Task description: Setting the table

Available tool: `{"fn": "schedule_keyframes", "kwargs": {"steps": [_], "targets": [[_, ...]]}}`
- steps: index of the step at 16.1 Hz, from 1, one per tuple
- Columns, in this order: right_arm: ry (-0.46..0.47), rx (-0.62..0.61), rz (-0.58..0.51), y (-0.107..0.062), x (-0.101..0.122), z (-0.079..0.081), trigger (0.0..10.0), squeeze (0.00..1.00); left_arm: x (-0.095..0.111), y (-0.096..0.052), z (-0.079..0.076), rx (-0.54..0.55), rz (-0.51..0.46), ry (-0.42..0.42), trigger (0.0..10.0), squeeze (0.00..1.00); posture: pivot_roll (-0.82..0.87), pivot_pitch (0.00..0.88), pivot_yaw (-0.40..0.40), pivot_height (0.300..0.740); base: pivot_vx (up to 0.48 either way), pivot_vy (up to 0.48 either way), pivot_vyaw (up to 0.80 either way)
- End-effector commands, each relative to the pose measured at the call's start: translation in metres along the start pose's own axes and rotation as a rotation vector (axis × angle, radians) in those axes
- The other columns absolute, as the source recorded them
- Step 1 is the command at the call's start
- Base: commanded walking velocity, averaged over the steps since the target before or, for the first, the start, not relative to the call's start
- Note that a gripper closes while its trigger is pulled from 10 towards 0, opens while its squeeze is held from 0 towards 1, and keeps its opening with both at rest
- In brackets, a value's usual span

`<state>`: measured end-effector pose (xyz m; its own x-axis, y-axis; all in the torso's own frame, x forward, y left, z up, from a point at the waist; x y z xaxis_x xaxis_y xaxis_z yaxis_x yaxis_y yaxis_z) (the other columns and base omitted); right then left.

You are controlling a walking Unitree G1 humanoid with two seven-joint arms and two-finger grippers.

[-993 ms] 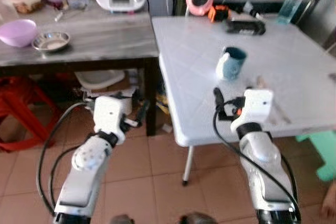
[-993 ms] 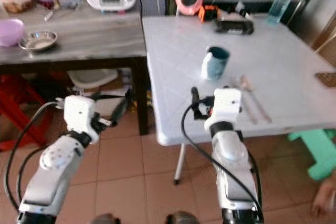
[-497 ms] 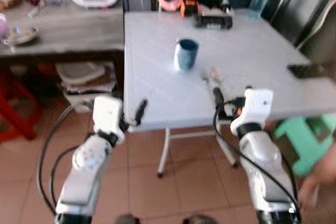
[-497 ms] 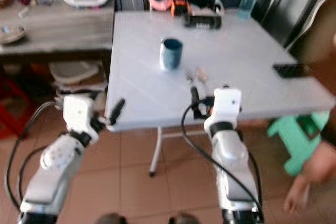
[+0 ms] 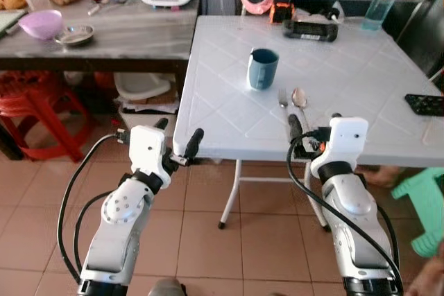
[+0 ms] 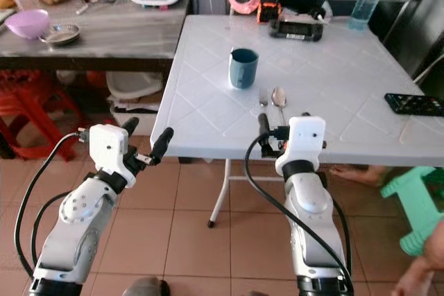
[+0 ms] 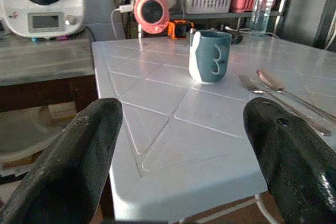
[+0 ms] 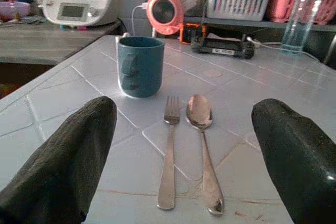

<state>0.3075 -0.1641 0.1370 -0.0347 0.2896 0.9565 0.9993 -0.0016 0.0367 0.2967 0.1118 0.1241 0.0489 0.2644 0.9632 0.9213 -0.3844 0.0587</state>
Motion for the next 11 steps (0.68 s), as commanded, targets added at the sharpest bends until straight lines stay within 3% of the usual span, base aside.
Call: {"fn": "schedule_keyframes", "kwargs": {"steps": [1,3,6,11], "targets": [[0.0,-0.004,-0.011,0.0016,0.0035,-0.0019,10.0,0.0,0.0069,0.0009,-0.0034,-0.016,-0.024,0.003,10.0,0.0,0.01,0.0,0.007,0.74,0.368,0.0,0.0],[0.007,-0.004,-0.005,0.002,0.0028,-0.0023,10.0,0.0,0.0058,0.0005,-0.0059,-0.032,-0.02,-0.016,10.0,0.0,0.01,0.0,0.005,0.74,0.399,0.0,0.0],[0.011,-0.01,0.007,0.0026,0.0012,-0.0034,10.0,0.0,0.0051,0.0,-0.0055,-0.029,-0.018,-0.013,10.0,0.0,0.01,0.0,0.005,0.74,0.42,0.0,-0.54],[0.011,-0.007,0.007,0.0033,0.0014,-0.0021,10.0,0.0,0.0041,0.001,-0.0053,-0.031,-0.012,-0.012,10.0,0.0,0.01,0.0,0.006,0.74,0.401,0.0,0.0]]}}
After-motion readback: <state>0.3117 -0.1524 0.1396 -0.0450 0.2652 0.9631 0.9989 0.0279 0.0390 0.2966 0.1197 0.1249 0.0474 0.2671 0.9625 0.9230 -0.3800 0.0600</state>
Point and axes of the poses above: a point about 5 cm out from each wrist's last joint towards the gripper, its own y axis pointing out of the wrist towards the gripper, its own x axis along the axis of the wrist's last joint, z = x × y, the point moved 4 cm from there along y, pointing out of the wrist towards the gripper, and after that the axes turned 15 degrees about -y, right-handed, at the moved point
